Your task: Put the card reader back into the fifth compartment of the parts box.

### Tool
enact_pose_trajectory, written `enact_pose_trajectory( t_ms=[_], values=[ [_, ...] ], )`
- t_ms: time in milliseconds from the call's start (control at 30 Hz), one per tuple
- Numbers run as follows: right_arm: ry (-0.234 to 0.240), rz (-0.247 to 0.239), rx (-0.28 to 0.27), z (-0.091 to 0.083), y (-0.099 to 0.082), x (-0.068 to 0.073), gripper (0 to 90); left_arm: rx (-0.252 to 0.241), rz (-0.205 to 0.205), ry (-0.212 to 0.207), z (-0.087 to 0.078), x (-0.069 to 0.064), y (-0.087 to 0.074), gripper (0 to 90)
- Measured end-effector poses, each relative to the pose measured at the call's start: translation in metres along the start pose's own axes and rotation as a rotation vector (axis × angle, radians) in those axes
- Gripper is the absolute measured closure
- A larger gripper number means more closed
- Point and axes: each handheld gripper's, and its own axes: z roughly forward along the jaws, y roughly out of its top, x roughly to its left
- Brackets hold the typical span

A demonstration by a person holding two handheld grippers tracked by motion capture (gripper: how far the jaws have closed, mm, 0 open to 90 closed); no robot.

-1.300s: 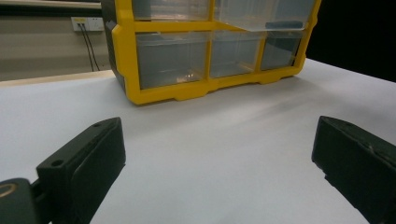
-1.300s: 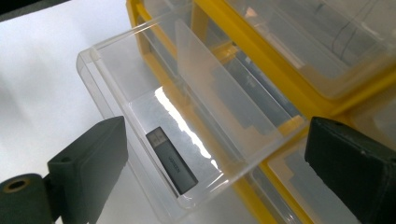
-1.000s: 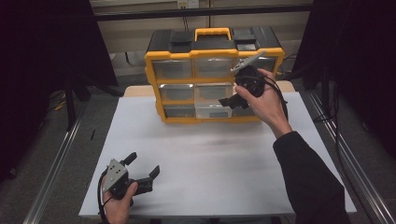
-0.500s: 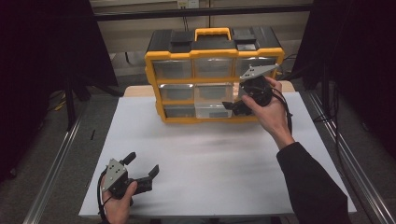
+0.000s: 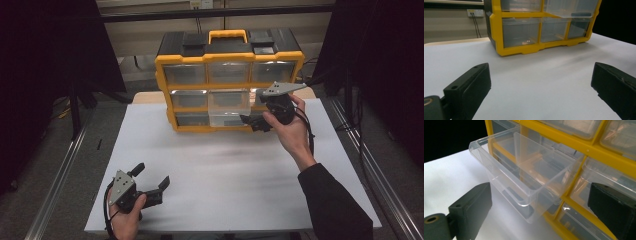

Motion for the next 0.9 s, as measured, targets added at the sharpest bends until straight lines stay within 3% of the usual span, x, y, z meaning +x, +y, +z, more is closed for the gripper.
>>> enact_pose_trajectory(
  t_ms=[67, 500, 900],
  values=[
    [-0.020, 0.002, -0.022, -0.002, -0.004, 0.001, 4.1, -0.001, 0.001, 0.000, 0.000, 0.000, 0.000, 2.8],
    [-0.034, 0.044, -0.101, -0.010, -0.033, 0.011, 4.0, -0.004, -0.002, 0.005, 0.000, 0.000, 0.000, 2.8],
    [-0.075, 0.118, -0.159, -0.018, -0.065, 0.016, 3.4, -0.009, -0.016, 0.015, -0.001, 0.000, 0.000, 2.8]
  ],
)
